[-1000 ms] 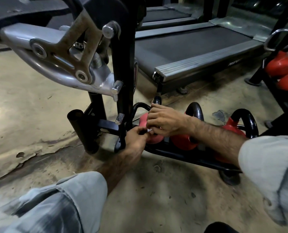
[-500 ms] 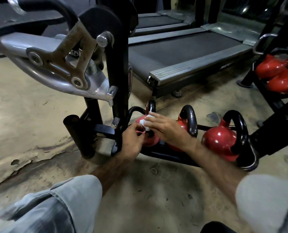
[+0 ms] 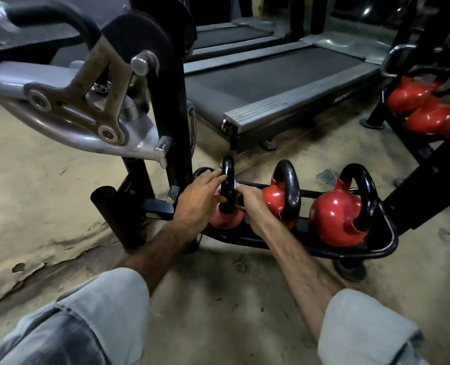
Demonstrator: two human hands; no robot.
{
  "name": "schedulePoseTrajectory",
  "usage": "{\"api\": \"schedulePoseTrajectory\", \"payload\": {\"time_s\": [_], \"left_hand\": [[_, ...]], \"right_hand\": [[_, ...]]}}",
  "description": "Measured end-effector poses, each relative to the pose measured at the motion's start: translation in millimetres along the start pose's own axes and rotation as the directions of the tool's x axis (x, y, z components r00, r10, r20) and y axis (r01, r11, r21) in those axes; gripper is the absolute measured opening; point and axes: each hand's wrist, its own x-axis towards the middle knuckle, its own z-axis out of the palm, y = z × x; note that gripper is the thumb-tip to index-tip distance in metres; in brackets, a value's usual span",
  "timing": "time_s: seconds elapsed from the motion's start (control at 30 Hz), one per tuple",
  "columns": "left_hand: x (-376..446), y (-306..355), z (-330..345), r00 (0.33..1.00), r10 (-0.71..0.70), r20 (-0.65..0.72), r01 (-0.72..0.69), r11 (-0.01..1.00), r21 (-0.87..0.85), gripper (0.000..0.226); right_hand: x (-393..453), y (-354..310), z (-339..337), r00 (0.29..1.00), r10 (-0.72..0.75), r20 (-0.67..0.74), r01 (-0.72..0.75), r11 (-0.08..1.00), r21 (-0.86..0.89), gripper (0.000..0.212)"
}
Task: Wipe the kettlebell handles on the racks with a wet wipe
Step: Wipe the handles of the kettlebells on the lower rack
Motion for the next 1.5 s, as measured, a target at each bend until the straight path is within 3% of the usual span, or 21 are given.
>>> {"api": "schedulePoseTrajectory", "payload": {"time_s": [0.07, 0.23, 0.33, 0.47, 0.53, 0.63, 0.77, 0.83, 0.93, 1.0, 1.17, 1.27, 1.43, 1.5], "left_hand": [[1, 0, 0, 1.000, 0.004, -0.001, -0.004, 1.000, 0.030, 0.060], [7, -2, 0, 0.999, 0.033, -0.018, -0.032, 0.998, 0.045, 0.062], [4, -3, 1, 0.986, 0.167, -0.018, -0.166, 0.984, 0.067, 0.050], [-5, 3, -1, 0.959, 0.283, 0.037, -0.284, 0.957, 0.055, 0.046], [-8, -1, 0, 0.950, 0.310, 0.028, -0.311, 0.947, 0.076, 0.055], [-14, -5, 5, 0.933, 0.355, 0.060, -0.359, 0.931, 0.066, 0.066], [-16, -11, 10, 0.913, 0.408, 0.031, -0.409, 0.907, 0.099, 0.075], [-15, -11, 10, 0.910, 0.413, 0.030, -0.414, 0.905, 0.094, 0.076], [-15, -12, 11, 0.902, 0.431, 0.033, -0.432, 0.901, 0.039, 0.072], [-14, -15, 9, 0.902, 0.430, 0.039, -0.431, 0.902, 0.020, 0.069], [-10, -18, 9, 0.925, 0.375, 0.056, -0.371, 0.925, -0.082, 0.056], [-4, -18, 7, 0.933, 0.357, 0.037, -0.356, 0.933, -0.048, 0.045], [0, -14, -3, 0.905, 0.415, 0.094, -0.420, 0.906, 0.051, 0.034], [1, -8, -10, 0.904, 0.403, 0.142, -0.416, 0.906, 0.076, 0.031]], "right_hand": [[-4, 3, -10, 0.998, -0.020, 0.054, 0.018, 0.999, 0.033, 0.028], [-4, -2, -6, 0.999, -0.030, -0.019, 0.031, 0.998, 0.063, 0.018], [2, -13, 0, 1.000, 0.019, -0.012, -0.019, 1.000, 0.024, 0.027], [-5, -2, -19, 0.997, -0.072, -0.034, 0.072, 0.997, 0.024, 0.016], [-8, 0, -21, 0.980, -0.188, -0.058, 0.182, 0.979, -0.092, 0.015], [2, -6, -19, 0.924, -0.381, -0.011, 0.354, 0.867, -0.350, 0.027], [25, -23, -19, 0.851, -0.516, 0.098, 0.488, 0.707, -0.512, 0.032], [27, -26, -25, 0.803, -0.563, 0.194, 0.568, 0.624, -0.536, 0.033], [18, -14, -39, 0.642, -0.648, 0.410, 0.758, 0.457, -0.466, 0.038], [18, -8, -43, 0.584, -0.649, 0.488, 0.810, 0.420, -0.410, 0.039], [55, -36, -30, 0.646, -0.614, 0.454, 0.751, 0.405, -0.522, 0.040], [52, -39, -27, 0.661, -0.595, 0.457, 0.738, 0.404, -0.541, 0.041], [14, -29, -33, 0.604, -0.598, 0.527, 0.795, 0.406, -0.450, 0.033], [19, -40, -32, 0.611, -0.587, 0.530, 0.785, 0.369, -0.497, 0.030]]}}
